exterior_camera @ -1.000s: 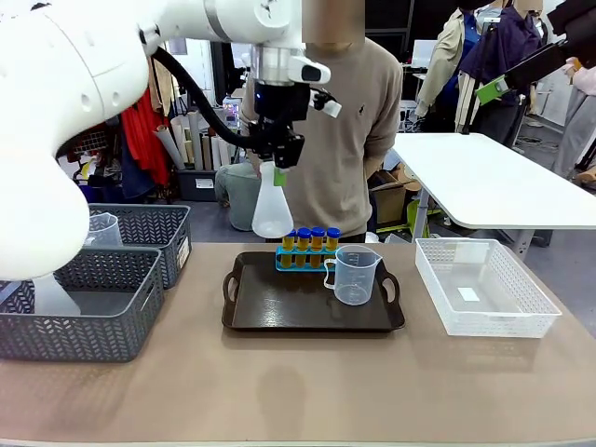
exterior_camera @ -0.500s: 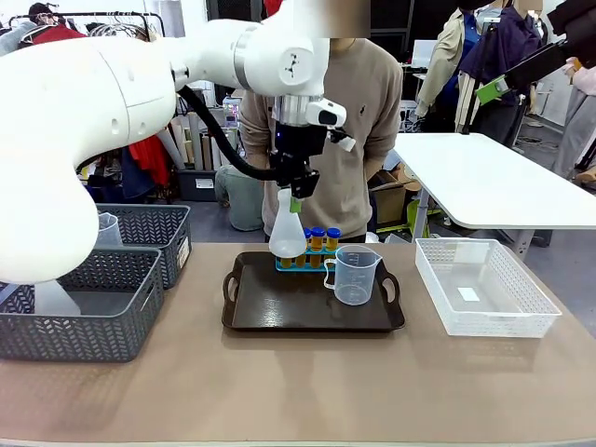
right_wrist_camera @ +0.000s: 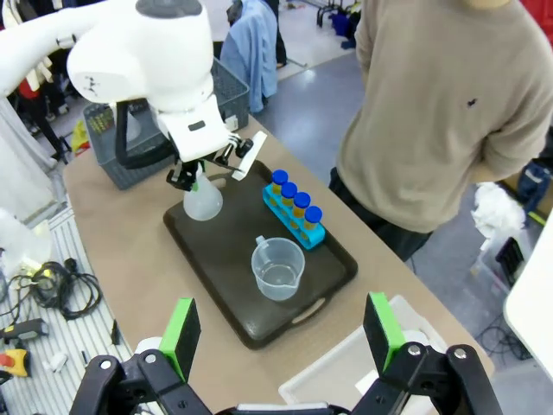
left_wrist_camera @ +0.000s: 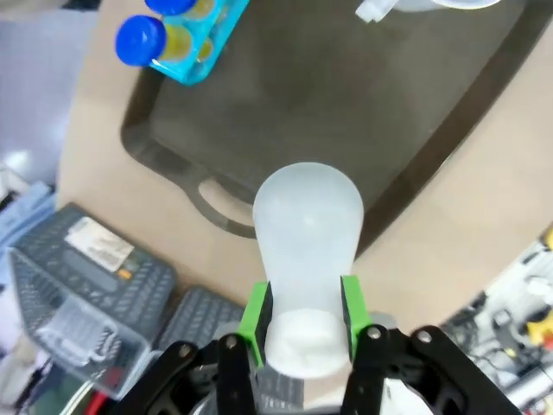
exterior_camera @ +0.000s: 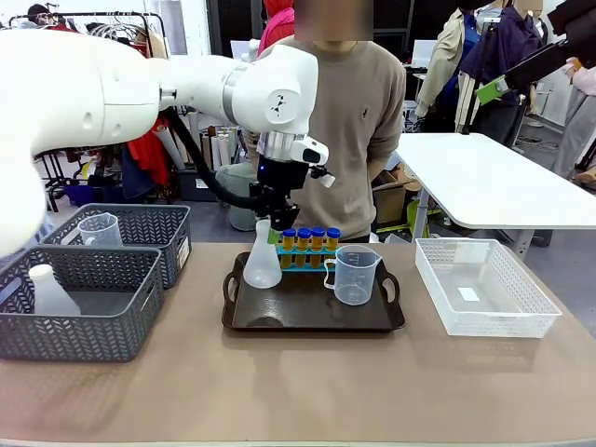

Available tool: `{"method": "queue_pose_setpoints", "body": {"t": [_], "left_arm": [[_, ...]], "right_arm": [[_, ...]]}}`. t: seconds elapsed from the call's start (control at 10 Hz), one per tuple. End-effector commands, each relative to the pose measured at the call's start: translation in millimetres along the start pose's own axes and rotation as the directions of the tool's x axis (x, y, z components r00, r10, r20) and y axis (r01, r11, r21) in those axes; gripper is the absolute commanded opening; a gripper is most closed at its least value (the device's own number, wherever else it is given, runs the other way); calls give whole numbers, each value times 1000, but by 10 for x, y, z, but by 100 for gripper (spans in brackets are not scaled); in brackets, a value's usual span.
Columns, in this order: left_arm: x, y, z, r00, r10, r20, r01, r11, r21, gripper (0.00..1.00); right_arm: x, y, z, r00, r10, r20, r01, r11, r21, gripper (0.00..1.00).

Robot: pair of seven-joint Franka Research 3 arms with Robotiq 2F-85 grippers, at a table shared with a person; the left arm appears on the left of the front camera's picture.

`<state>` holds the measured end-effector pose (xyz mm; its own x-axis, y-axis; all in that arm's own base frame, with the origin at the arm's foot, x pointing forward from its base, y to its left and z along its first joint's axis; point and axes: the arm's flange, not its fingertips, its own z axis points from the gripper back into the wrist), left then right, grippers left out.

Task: Prepare the laboratory tools.
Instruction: Pick up one Small flask and place it on the Handle tray.

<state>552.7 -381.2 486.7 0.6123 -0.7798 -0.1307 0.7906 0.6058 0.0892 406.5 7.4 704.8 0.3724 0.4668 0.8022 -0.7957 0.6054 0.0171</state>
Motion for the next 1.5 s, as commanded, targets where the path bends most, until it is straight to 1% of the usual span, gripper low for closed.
{"method": "queue_pose_setpoints", "body": {"t": [0.0,0.1,0.2,0.4,0.6,0.7,0.9,1.2,1.4], "left_arm": [[-226,-170,-186,997,34,76,-33,999,-17,0],[-189,-166,-252,991,53,122,-48,998,-38,0],[-156,-141,-299,988,61,144,-56,998,-37,0],[32,-107,-356,985,56,162,-51,998,-32,0],[170,-103,-329,991,12,137,-13,1000,11,0],[257,-100,-339,995,-12,99,12,1000,-1,0],[372,-105,-387,995,-37,90,39,999,-16,0],[434,-126,-480,995,-64,72,67,997,-40,0],[413,-98,-491,996,-62,57,64,997,-38,0]], "right_arm": [[0,0,-2,1000,2,14,-2,1000,10,100],[0,0,-2,1000,2,14,-2,1000,10,100],[0,0,-2,1000,2,14,-2,1000,10,100],[0,0,-2,1000,2,14,-2,1000,10,100],[0,0,-2,1000,2,14,-2,1000,10,100],[0,0,-2,1000,2,14,-2,1000,10,100],[0,0,-2,1000,2,14,-2,1000,10,100],[0,0,-2,1000,2,14,-2,1000,10,100],[0,0,-2,1000,2,14,-2,1000,10,100]]}}
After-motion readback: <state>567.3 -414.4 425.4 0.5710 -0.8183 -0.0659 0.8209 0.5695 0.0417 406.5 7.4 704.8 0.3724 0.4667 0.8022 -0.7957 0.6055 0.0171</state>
